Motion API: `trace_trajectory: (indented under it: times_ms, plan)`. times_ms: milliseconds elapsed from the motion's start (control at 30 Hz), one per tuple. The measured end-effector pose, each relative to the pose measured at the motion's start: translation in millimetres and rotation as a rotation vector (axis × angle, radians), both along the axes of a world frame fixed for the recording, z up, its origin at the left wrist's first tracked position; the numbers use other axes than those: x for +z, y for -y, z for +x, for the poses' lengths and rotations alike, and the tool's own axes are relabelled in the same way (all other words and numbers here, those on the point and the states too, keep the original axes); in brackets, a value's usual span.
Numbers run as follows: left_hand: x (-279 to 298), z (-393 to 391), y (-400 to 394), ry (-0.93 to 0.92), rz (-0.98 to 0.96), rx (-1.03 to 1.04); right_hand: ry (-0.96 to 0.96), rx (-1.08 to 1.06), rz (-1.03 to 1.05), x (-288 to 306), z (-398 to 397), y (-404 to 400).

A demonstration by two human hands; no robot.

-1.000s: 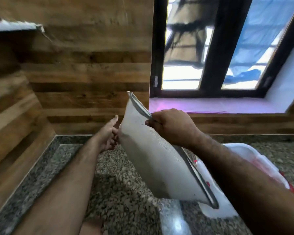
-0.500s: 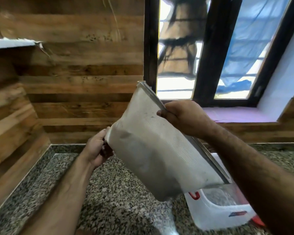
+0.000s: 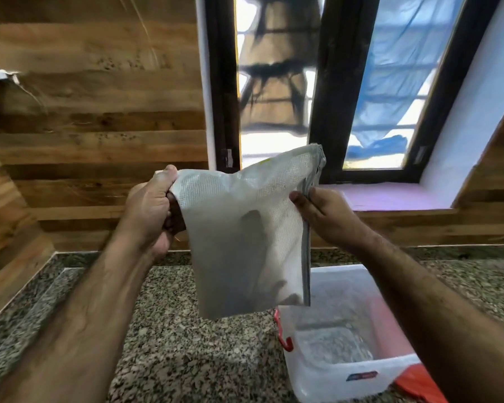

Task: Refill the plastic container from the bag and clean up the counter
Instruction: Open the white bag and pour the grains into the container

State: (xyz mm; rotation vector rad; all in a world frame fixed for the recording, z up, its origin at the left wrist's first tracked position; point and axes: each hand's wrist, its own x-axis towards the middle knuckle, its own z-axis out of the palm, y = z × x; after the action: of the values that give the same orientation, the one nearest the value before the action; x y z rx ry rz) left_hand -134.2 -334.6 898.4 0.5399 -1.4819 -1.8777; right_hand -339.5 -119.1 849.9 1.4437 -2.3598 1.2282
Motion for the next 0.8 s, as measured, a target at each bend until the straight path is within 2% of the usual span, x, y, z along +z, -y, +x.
trace_trajectory:
  times_ms: [200,467,800]
  plan:
    - [6,-19,-28,0.028,-0.052,0.041,0.097,0.004,-0.020,-21,-22,-29]
    - [8,-42,-56,0.079,-0.255,-0.007,0.212,0.067,-0.071,-56,-51,-62]
    - [9,-70,-101,0.306,-0.473,0.015,0.432,0.098,-0.119,-101,-65,-99]
